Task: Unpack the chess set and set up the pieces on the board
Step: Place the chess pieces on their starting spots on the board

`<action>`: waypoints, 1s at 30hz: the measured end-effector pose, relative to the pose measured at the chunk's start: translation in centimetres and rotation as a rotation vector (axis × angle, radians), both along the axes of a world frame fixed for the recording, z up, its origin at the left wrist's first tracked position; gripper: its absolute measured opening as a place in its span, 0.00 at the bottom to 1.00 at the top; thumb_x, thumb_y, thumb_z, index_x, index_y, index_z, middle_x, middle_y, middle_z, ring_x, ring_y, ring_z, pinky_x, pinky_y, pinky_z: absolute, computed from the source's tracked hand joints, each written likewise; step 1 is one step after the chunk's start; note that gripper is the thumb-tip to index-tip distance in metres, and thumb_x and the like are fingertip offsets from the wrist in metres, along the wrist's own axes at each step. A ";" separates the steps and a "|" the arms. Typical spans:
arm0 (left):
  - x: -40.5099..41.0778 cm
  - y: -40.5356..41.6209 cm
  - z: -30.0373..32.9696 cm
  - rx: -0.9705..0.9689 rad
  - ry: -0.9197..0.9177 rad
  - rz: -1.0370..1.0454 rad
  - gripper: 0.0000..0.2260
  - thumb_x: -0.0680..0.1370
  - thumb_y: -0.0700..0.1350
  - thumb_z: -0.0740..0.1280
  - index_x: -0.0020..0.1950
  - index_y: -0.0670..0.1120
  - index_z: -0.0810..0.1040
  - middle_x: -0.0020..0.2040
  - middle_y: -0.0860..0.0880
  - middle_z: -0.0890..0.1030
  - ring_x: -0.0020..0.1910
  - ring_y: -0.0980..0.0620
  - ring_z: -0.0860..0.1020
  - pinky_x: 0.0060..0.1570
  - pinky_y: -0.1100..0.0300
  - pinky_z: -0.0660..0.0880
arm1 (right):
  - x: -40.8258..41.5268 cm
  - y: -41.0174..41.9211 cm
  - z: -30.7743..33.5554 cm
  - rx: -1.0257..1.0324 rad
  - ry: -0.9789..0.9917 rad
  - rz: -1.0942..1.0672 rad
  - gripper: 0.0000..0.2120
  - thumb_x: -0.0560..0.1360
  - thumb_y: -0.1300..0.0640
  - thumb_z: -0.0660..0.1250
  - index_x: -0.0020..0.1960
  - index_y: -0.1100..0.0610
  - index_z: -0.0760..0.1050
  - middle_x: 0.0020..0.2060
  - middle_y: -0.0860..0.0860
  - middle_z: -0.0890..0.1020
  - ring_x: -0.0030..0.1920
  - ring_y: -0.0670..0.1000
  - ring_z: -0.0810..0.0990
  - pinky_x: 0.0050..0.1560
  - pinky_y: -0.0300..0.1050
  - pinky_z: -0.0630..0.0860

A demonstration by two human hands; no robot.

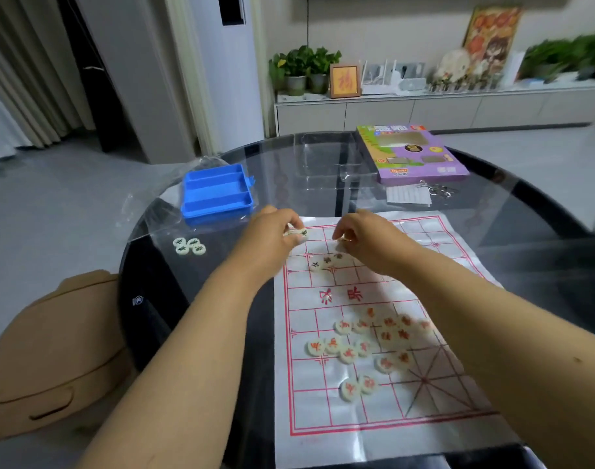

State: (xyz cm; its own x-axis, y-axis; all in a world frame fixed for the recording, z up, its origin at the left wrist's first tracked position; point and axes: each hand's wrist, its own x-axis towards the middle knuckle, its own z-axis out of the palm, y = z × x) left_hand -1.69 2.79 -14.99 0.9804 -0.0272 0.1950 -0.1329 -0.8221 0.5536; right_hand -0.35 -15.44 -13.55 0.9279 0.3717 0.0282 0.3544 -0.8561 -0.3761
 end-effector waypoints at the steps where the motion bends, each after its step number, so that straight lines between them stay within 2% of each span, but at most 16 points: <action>1: 0.6 -1.1 0.0 0.023 0.019 -0.024 0.06 0.78 0.50 0.67 0.54 0.52 0.77 0.51 0.53 0.70 0.46 0.56 0.71 0.39 0.67 0.64 | 0.0 -1.1 -0.1 -0.033 0.004 0.002 0.09 0.77 0.57 0.66 0.57 0.55 0.76 0.51 0.50 0.73 0.46 0.49 0.72 0.46 0.39 0.67; 3: 1.7 -2.6 -0.3 0.063 0.063 -0.056 0.07 0.77 0.51 0.67 0.54 0.52 0.77 0.52 0.52 0.72 0.49 0.53 0.73 0.44 0.64 0.71 | -0.1 -2.7 -0.3 -0.077 0.024 0.009 0.09 0.77 0.58 0.65 0.57 0.54 0.77 0.51 0.50 0.72 0.47 0.49 0.73 0.47 0.38 0.67; 5: 2.5 -3.6 -0.6 0.118 0.112 -0.064 0.09 0.77 0.51 0.69 0.55 0.51 0.78 0.53 0.50 0.73 0.52 0.49 0.74 0.55 0.53 0.74 | -0.1 -3.5 -0.8 -0.094 0.033 0.022 0.10 0.76 0.60 0.65 0.57 0.54 0.77 0.51 0.50 0.72 0.49 0.51 0.74 0.49 0.37 0.68; 8: 2.8 -4.5 -0.9 0.150 0.153 -0.080 0.08 0.76 0.52 0.70 0.53 0.52 0.78 0.52 0.50 0.74 0.50 0.47 0.76 0.56 0.49 0.75 | -0.1 -3.8 -1.2 -0.103 0.024 0.046 0.12 0.75 0.62 0.66 0.57 0.52 0.75 0.50 0.48 0.71 0.50 0.50 0.74 0.48 0.37 0.68; 11: 2.6 -4.7 -1.1 0.164 0.158 -0.091 0.09 0.76 0.52 0.70 0.53 0.52 0.79 0.51 0.50 0.76 0.49 0.47 0.77 0.55 0.48 0.76 | -0.1 -3.8 -0.8 -0.089 0.003 0.070 0.14 0.74 0.60 0.68 0.59 0.52 0.74 0.49 0.47 0.71 0.48 0.48 0.72 0.48 0.37 0.69; 15: 2.2 -3.7 -0.6 0.157 0.136 -0.061 0.13 0.78 0.51 0.67 0.61 0.51 0.78 0.55 0.49 0.77 0.53 0.48 0.77 0.57 0.49 0.75 | -0.1 -3.6 -0.1 -0.026 -0.014 0.062 0.14 0.74 0.58 0.69 0.59 0.53 0.74 0.49 0.46 0.71 0.48 0.47 0.73 0.47 0.36 0.68; 20: 0.6 -0.6 -0.3 0.165 0.030 0.058 0.13 0.79 0.52 0.65 0.62 0.50 0.77 0.53 0.51 0.75 0.54 0.51 0.74 0.53 0.57 0.72 | -0.1 -1.0 0.4 0.032 -0.064 0.083 0.12 0.76 0.57 0.67 0.59 0.54 0.75 0.50 0.48 0.73 0.49 0.48 0.74 0.48 0.37 0.69; 25: -1.4 5.7 -0.4 0.289 0.008 0.243 0.16 0.80 0.51 0.63 0.66 0.47 0.74 0.65 0.47 0.72 0.67 0.45 0.66 0.65 0.49 0.64 | 0.0 4.4 0.2 0.090 -0.057 0.154 0.13 0.76 0.58 0.67 0.60 0.54 0.75 0.53 0.49 0.76 0.51 0.49 0.75 0.52 0.39 0.73; 27: -1.9 8.6 -0.7 0.302 0.023 0.304 0.17 0.80 0.49 0.62 0.67 0.45 0.73 0.67 0.45 0.72 0.68 0.43 0.66 0.65 0.49 0.64 | 0.3 6.9 -0.3 0.096 -0.062 0.196 0.14 0.75 0.59 0.67 0.61 0.54 0.74 0.55 0.51 0.77 0.54 0.52 0.76 0.53 0.40 0.71; 30: -2.5 11.9 -1.4 0.307 0.063 0.337 0.14 0.80 0.46 0.61 0.64 0.44 0.74 0.65 0.44 0.74 0.65 0.41 0.69 0.62 0.48 0.68 | 0.8 10.7 -1.1 0.090 -0.023 0.256 0.20 0.74 0.62 0.66 0.66 0.55 0.71 0.62 0.53 0.75 0.60 0.53 0.74 0.60 0.44 0.70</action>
State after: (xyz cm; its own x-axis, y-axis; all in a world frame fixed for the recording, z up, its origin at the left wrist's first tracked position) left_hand -4.18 14.65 -16.41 0.9541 0.2483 0.1675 0.1963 -0.9408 0.2764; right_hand 0.44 -4.76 -14.61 0.8029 0.5889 0.0921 0.5643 -0.7012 -0.4357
